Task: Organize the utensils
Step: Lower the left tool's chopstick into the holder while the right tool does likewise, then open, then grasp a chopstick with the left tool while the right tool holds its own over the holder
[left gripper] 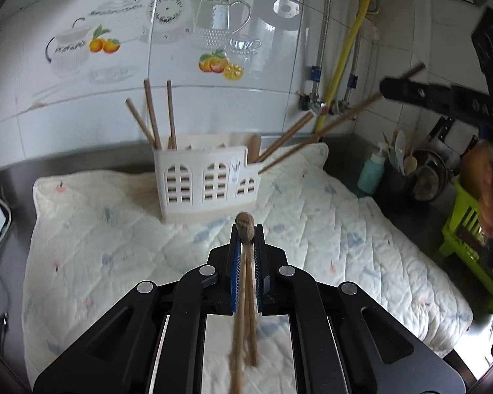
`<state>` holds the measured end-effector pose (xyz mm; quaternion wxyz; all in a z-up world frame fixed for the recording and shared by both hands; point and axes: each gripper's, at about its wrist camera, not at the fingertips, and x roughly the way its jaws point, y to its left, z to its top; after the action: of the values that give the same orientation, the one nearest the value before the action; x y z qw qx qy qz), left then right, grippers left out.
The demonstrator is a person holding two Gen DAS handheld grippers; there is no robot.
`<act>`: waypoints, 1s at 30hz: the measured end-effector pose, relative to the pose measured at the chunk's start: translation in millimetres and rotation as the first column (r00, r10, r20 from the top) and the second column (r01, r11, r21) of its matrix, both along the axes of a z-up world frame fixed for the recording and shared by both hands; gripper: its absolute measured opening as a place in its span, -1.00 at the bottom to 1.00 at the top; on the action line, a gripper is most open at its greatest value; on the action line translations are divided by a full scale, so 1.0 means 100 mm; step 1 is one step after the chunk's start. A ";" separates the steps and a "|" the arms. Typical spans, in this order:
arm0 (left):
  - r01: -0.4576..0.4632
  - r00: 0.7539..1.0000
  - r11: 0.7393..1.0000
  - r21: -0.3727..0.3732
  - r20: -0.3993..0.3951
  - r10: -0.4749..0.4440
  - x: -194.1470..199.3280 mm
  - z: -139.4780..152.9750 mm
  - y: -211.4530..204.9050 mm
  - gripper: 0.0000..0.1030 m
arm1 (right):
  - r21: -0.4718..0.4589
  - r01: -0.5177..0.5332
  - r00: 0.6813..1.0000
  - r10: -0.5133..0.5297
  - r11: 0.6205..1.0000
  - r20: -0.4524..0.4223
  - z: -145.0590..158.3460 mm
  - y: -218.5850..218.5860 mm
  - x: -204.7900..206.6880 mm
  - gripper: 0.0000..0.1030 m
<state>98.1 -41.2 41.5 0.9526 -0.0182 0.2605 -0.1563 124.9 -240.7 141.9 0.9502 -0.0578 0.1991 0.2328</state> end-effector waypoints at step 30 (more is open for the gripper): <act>0.055 0.997 0.996 0.068 -0.064 -0.051 0.08 0.08 0.32 -0.83 | -0.078 0.044 0.996 -0.050 0.996 -0.080 -0.10 0.23 0.98 -0.87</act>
<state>105.7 -8.8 49.3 0.9395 0.0172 0.2958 -0.1716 222.9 -217.9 131.9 0.9435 -0.0798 0.2480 0.2047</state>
